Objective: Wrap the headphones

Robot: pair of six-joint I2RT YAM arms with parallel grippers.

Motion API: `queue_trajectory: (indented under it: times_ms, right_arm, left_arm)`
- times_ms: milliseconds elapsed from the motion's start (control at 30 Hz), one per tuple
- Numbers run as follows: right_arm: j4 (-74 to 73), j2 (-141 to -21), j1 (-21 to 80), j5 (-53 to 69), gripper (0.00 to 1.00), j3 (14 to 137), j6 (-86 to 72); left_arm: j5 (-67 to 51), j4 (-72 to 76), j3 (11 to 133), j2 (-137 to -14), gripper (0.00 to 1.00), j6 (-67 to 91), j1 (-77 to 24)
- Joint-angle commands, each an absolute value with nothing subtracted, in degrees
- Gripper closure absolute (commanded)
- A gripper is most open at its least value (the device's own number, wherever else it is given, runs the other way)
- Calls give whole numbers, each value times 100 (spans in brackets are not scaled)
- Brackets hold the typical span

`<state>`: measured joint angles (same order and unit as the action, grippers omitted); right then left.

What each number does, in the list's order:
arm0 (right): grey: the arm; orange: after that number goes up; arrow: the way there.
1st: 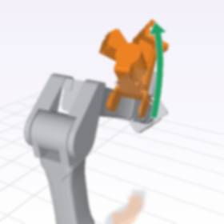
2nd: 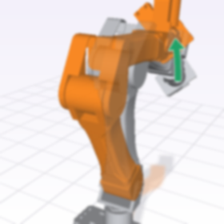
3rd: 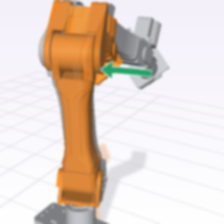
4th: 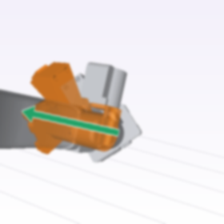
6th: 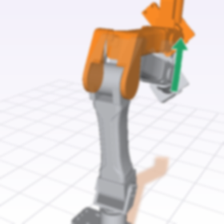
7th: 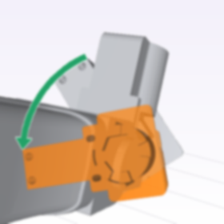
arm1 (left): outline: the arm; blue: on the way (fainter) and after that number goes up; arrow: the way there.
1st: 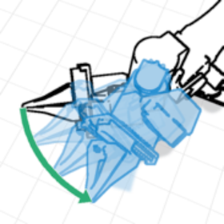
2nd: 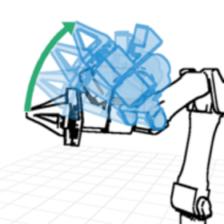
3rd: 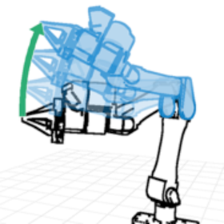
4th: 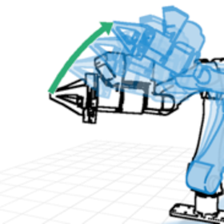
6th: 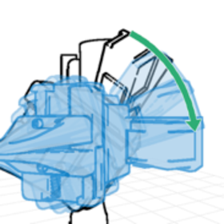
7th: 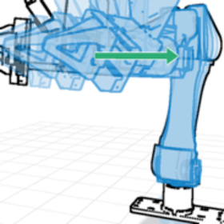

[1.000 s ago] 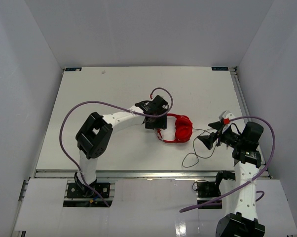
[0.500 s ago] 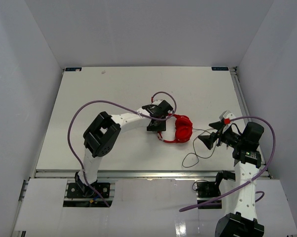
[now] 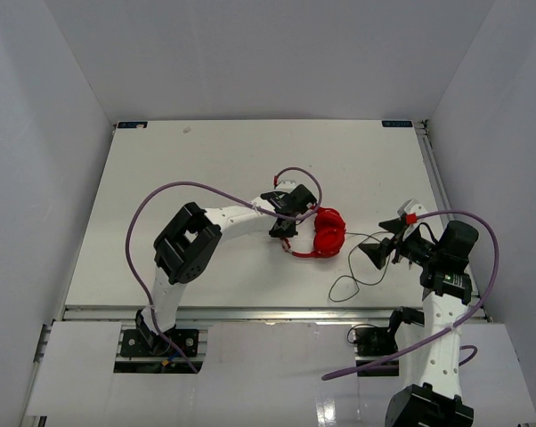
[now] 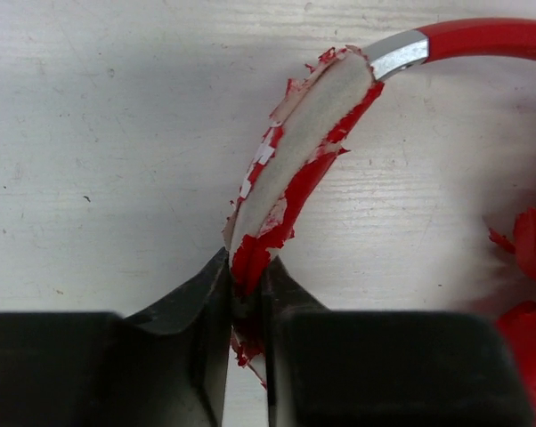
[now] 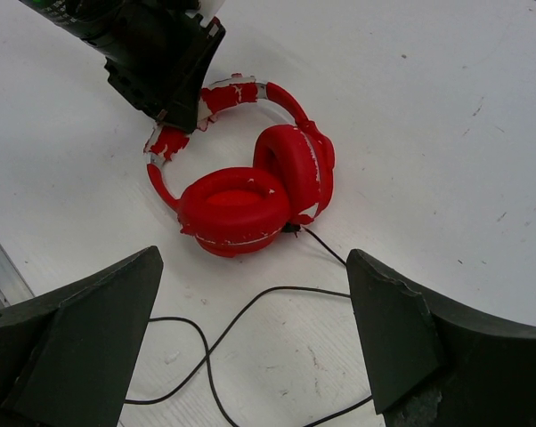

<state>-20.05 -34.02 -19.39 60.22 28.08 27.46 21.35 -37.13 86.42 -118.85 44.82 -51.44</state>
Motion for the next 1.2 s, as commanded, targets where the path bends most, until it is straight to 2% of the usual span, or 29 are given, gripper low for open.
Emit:
queue_trajectory:
  times_ms: [0, 133, 400, 567, 800, 933, 1167]
  right_arm:
    - [-2013, -3288, -1997, 6207, 10, 2916, 2755]
    - [-2122, -3157, -2013, 6560, 10, 2894, 2902]
    - [-4125, -3329, -2004, 7617, 10, 3374, 5181]
    - [-5491, -4230, -1952, 7215, 10, 4479, 6556]
    - [-7468, -5503, -1818, 6952, 10, 5852, 8401]
    - [-7344, -5563, -1707, 7087, 10, 5741, 8696]
    - [-5295, -5625, -703, 6884, 10, 5087, 6929]
  left_arm:
    - [2057, -3573, 8539, -11832, 89, 4606, -5229]
    - [2078, -3528, 8425, -11404, 100, 4445, -5229]
    - [2109, -3589, 7679, -9920, 100, 4097, -5101]
    - [1888, -3630, 7293, -8738, 100, 4012, -4862]
    - [1264, -3577, 6688, -7802, 100, 4114, -4482]
    - [1097, -3605, 6674, -7522, 100, 4155, -4424]
    - [655, -3746, 6889, -7332, 100, 4272, -4377]
